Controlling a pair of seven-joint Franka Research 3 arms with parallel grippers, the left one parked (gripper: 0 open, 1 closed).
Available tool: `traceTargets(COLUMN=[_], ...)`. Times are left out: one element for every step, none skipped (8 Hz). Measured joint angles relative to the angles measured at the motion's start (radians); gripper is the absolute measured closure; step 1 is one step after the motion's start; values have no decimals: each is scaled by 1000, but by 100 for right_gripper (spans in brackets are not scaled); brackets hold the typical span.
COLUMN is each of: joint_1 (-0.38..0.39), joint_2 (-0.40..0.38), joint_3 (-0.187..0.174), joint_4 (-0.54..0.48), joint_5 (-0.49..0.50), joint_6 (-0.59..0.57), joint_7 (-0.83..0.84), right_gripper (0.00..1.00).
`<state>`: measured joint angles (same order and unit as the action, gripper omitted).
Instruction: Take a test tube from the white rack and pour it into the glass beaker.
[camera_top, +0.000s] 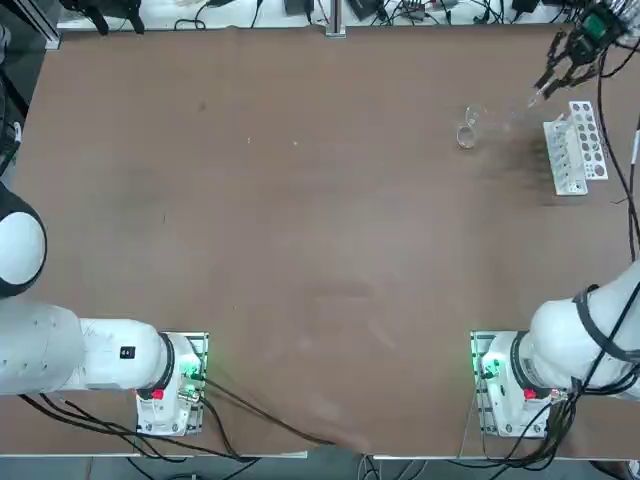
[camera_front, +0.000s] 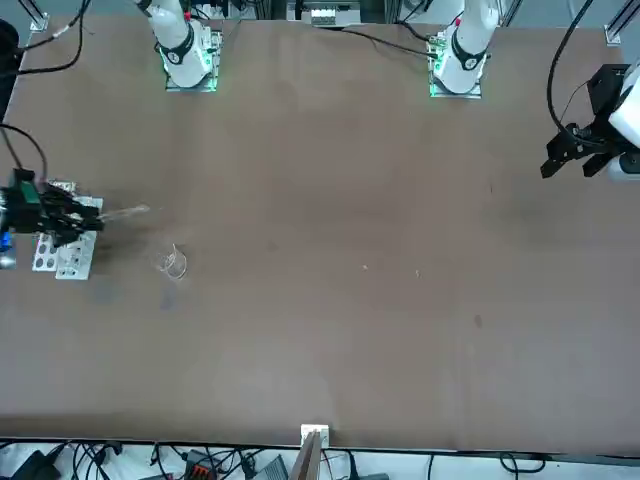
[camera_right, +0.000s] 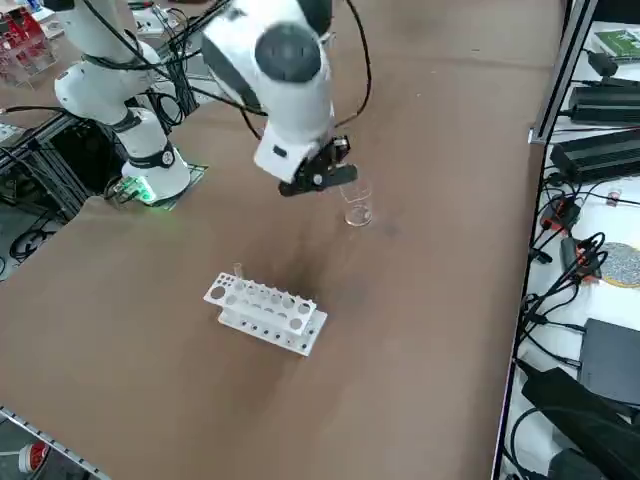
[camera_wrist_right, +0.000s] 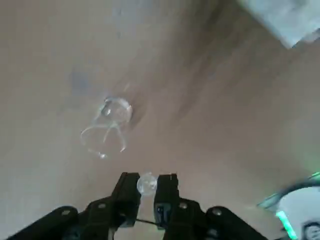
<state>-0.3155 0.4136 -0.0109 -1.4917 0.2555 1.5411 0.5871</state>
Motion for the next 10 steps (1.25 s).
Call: traceTargets(joint_1=[0, 2, 5, 16, 36, 64, 93, 116, 130, 133], joint_2=[-1, 0, 1, 2, 7, 22, 44, 66, 86, 100], joint_3=[-1, 0, 1, 5, 7, 9, 11, 11, 11, 11], joint_4=[31, 56, 77, 90, 94, 94, 94, 95, 95, 95], joint_5=[-123, -237, -340, -443, -564, -671, -747, -801, -841, -873], joint_6=[0, 4, 18, 51, 99, 135, 164, 191, 216, 241], joint_7=[2, 11, 42, 100, 197, 321, 455, 574, 674, 745], right_gripper=[79, 79, 79, 79, 79, 78, 78, 78, 78, 78])
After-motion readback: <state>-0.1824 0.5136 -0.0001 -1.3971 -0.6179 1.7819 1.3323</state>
